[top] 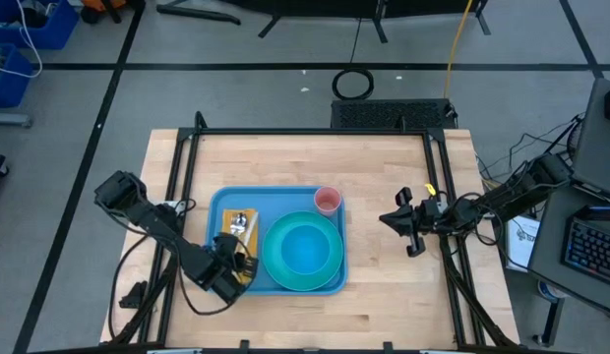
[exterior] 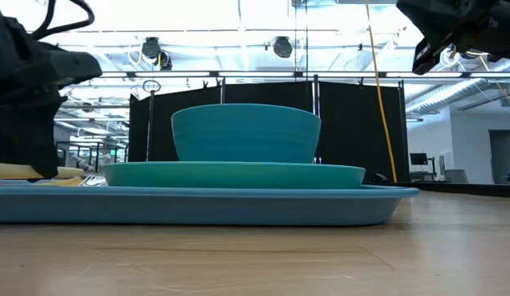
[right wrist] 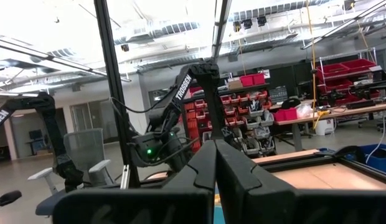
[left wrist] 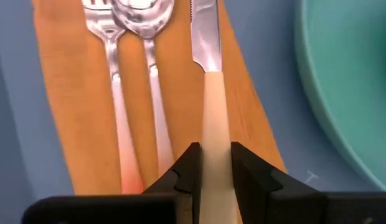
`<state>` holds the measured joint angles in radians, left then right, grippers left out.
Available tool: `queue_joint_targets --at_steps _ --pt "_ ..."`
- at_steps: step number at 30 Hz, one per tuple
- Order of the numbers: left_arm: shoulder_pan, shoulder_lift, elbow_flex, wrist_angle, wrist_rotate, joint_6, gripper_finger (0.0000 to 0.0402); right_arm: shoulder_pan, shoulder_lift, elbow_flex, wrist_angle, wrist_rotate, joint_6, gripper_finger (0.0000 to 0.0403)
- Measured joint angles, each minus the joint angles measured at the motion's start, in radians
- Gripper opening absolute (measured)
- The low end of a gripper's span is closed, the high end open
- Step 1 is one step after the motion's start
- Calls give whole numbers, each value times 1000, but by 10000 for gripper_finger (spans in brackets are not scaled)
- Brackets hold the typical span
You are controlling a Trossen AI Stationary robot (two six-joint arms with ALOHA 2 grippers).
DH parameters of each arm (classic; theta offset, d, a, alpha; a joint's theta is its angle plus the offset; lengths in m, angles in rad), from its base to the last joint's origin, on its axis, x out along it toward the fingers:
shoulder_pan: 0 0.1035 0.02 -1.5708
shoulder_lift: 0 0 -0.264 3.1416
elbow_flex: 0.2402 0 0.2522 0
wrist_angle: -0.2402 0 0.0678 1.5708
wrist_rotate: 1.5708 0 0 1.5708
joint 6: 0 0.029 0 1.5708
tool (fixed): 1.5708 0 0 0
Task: Set up tray
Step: Put the yellow knife on the blue serving tray to the left of the orange spoon
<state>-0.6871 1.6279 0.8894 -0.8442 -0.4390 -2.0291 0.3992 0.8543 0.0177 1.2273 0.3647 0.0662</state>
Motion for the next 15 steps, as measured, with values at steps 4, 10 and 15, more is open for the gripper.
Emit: queue_joint_targets --at_steps 4,10,15 --pt "-23 0 0 -24 -5 -81 65 0 0 0 -5 0 0 0" --pt "-22 0 0 -18 -16 -123 65 0 0 0 -6 0 0 0" --pt "-15 0 0 -18 5 -157 65 0 0 0 -5 0 0 0"
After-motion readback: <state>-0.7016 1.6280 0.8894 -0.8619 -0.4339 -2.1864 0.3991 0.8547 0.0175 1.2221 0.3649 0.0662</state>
